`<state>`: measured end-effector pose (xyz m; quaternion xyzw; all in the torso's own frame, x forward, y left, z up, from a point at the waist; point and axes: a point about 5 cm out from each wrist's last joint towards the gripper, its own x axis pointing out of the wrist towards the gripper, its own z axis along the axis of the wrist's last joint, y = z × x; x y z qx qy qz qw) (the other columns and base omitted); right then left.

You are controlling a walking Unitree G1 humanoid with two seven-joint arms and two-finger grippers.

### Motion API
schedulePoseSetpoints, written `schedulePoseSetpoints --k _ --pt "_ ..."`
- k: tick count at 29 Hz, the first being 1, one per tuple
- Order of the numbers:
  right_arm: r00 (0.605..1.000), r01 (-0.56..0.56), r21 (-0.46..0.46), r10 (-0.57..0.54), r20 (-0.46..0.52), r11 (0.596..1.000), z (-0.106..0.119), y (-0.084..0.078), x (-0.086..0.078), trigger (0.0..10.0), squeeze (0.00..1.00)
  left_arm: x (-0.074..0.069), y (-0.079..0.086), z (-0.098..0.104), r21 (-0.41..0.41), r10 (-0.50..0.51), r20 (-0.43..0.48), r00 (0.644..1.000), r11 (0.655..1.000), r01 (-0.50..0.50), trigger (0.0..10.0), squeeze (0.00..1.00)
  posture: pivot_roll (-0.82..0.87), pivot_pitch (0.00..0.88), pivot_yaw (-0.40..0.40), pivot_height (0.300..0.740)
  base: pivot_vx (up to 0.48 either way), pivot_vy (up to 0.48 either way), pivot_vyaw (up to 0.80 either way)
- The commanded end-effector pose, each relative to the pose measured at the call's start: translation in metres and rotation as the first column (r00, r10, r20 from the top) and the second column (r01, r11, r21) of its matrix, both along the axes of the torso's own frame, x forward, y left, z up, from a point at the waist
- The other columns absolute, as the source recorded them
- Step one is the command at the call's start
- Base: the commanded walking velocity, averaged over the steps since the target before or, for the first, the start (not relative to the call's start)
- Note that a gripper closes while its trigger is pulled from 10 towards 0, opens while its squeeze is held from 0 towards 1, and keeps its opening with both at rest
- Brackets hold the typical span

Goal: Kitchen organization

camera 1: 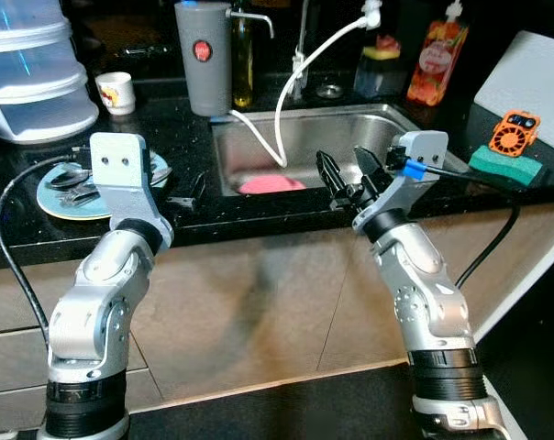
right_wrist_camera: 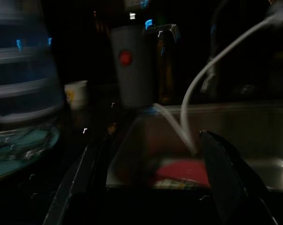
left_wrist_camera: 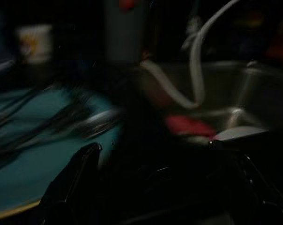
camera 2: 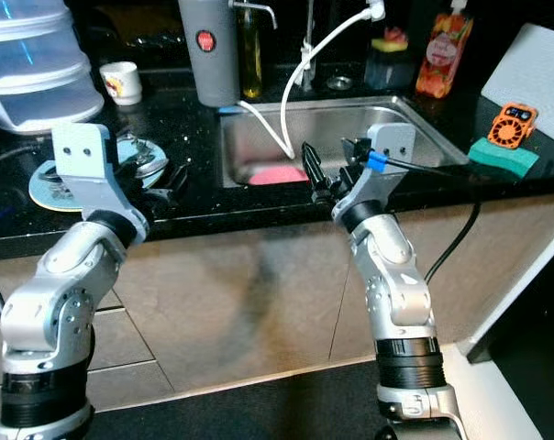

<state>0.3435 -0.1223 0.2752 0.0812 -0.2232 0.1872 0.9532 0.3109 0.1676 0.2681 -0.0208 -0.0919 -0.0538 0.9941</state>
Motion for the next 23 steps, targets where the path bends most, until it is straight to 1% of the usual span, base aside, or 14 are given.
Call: schedulePoseSetpoints --k 1,6,8,13,17,20,23 --pt "1.000 -0.007 -0.003 0.007 -0.007 1.000 -0.001 0.002 0.001 10.0 0.00 0.000 0.003 -0.003 0.013 0.014 -0.021 1.000 1.000 -0.013 10.0 0.00 0.00 0.084 -0.029 0.740 0.000 0.000 0.00" --pt "1.000 -0.005 -0.001 0.005 -0.013 1.000 -0.002 0.001 0.001 10.0 0.00 -0.001 0.001 -0.003 0.018 0.003 -0.030 1.000 1.000 -0.002 10.0 0.00 0.00 0.084 -0.023 0.740 0.000 0.000 0.00" --pt "1.000 -0.005 0.002 0.005 -0.019 1.000 -0.004 0.001 0.001 10.0 0.00 -0.001 -0.002 -0.003 0.031 -0.003 -0.025 1.000 0.999 0.004 10.0 0.00 0.00 0.083 -0.020 0.740 0.000 0.000 0.00" --pt "0.999 -0.007 0.003 0.007 -0.036 1.000 -0.008 0.001 0.001 10.0 0.00 -0.002 -0.003 -0.004 0.030 0.000 -0.019 1.000 1.000 0.000 10.0 0.00 0.00 0.084 -0.017 0.740 0.000 0.000 0.00" --pt "0.998 -0.013 0.011 0.013 -0.056 1.000 -0.013 -0.001 0.000 10.0 0.00 -0.003 -0.001 -0.001 0.038 0.014 0.020 1.000 0.999 -0.015 10.0 0.00 0.00 0.082 -0.013 0.740 0.000 0.000 0.00" --pt "0.996 -0.027 -0.010 0.026 -0.089 1.000 -0.022 0.000 -0.002 10.0 0.00 -0.007 0.002 -0.008 0.075 0.033 0.013 0.999 0.997 -0.034 10.0 0.00 0.00 0.082 -0.012 0.740 0.000 0.000 0.00" --pt "0.994 -0.031 -0.016 0.029 -0.107 0.999 -0.027 0.000 -0.004 10.0 0.00 -0.009 0.003 -0.010 0.064 0.036 0.005 0.999 0.997 -0.036 10.0 0.00 0.00 0.078 -0.012 0.740 0.000 0.000 0.00"
